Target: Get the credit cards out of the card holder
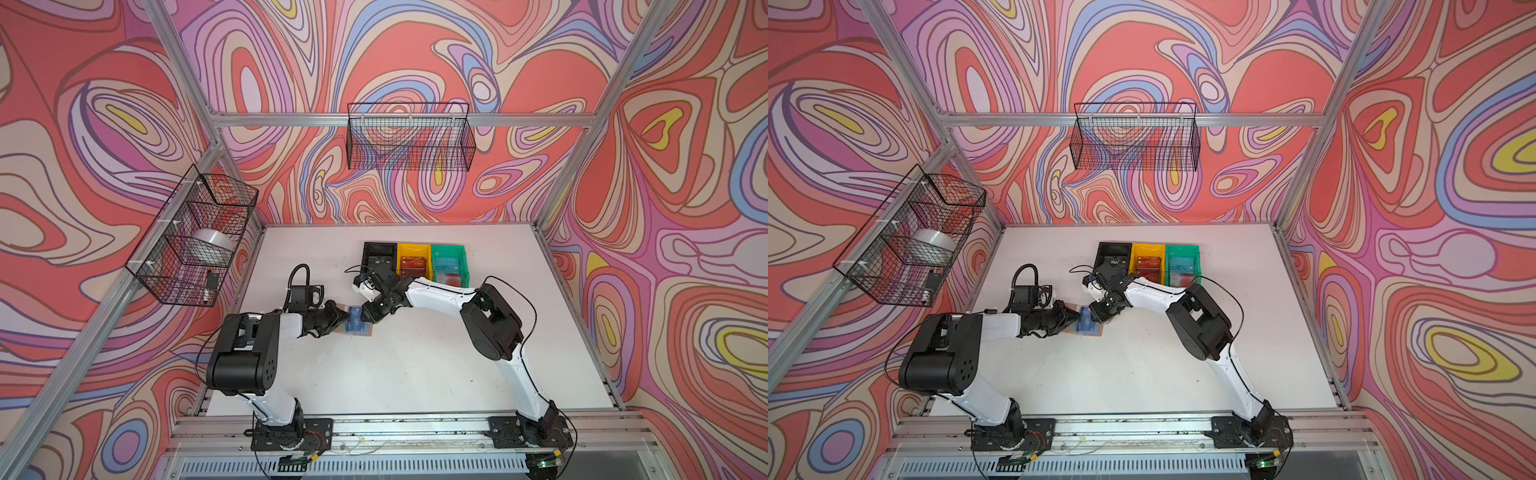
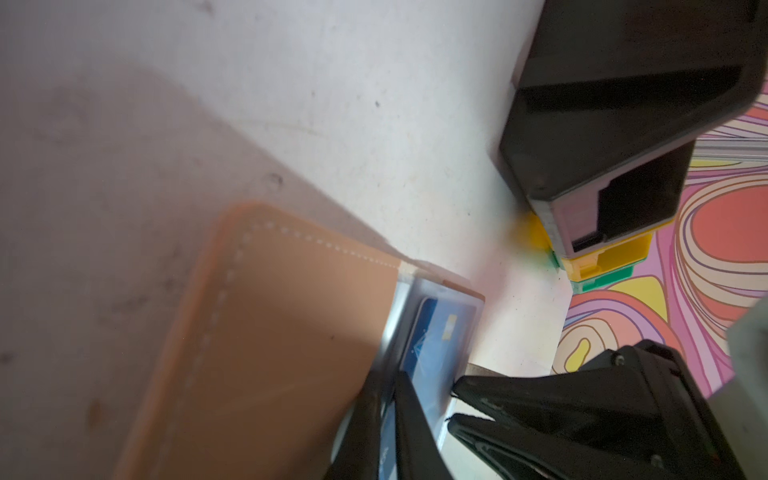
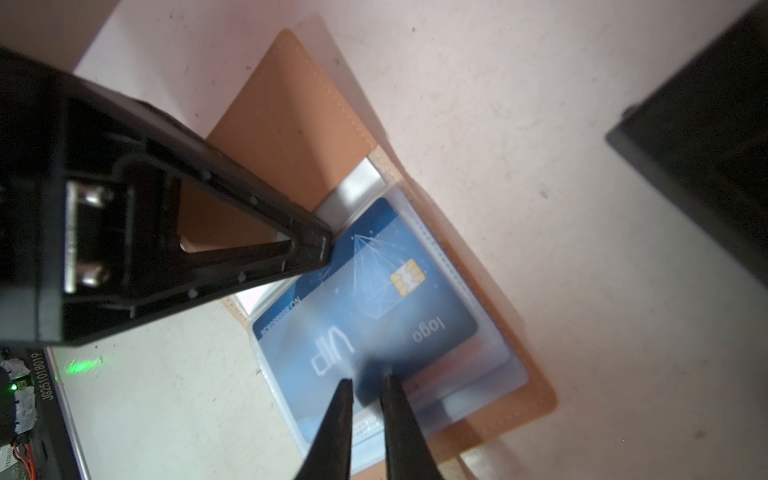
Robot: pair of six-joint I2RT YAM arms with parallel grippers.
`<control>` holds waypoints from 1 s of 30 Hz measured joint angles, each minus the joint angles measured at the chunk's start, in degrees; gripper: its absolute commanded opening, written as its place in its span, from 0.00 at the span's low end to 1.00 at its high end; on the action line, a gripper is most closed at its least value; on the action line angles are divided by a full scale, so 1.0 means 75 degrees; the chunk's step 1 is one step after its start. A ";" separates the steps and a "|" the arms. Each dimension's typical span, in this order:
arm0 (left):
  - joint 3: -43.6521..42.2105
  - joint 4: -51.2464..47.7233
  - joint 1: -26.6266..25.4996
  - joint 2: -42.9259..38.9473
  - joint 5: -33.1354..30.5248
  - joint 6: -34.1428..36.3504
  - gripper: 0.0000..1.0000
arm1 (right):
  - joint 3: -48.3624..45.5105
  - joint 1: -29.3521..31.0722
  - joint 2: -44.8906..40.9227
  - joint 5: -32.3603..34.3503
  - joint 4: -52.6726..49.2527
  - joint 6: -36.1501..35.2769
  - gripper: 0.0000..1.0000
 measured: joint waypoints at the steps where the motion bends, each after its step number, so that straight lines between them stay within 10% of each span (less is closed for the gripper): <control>1: 0.0000 0.0003 0.0009 0.0000 0.0012 0.0017 0.13 | -0.0020 -0.0003 -0.0015 0.0003 0.0012 0.0000 0.18; 30: -0.0402 0.1014 0.0137 0.0157 0.0589 -0.0274 0.16 | -0.0023 -0.0079 -0.0055 0.0122 -0.0329 -0.0082 0.15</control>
